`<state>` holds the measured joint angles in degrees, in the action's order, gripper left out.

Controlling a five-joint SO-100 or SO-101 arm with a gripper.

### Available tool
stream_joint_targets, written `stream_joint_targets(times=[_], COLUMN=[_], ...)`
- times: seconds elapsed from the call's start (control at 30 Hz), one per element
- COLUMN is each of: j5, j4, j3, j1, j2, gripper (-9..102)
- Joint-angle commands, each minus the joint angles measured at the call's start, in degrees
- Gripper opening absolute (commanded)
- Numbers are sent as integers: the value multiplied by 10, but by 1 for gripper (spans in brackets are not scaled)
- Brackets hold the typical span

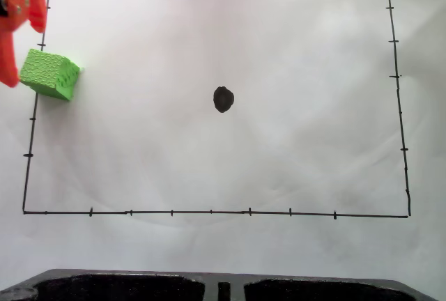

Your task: Grasp the colored block, Place it on the black dot, and then return the arm to the default position.

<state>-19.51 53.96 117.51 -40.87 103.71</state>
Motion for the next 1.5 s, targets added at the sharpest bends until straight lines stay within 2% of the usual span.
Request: stream_joint_targets(times=[0.0, 0.63, 0.87, 1.17, 1.37, 1.47], j5=[-1, -2, -6, 2, 29, 75], j4=[-8, -76, -80, -106, -56, -1], j3=[-26, -47, -44, -40, -45, -65], j1=[2, 21, 14, -1, 25, 60], j2=[-4, -127, -137, -141, -101, -80], gripper=[31, 31, 19, 12, 12, 13])
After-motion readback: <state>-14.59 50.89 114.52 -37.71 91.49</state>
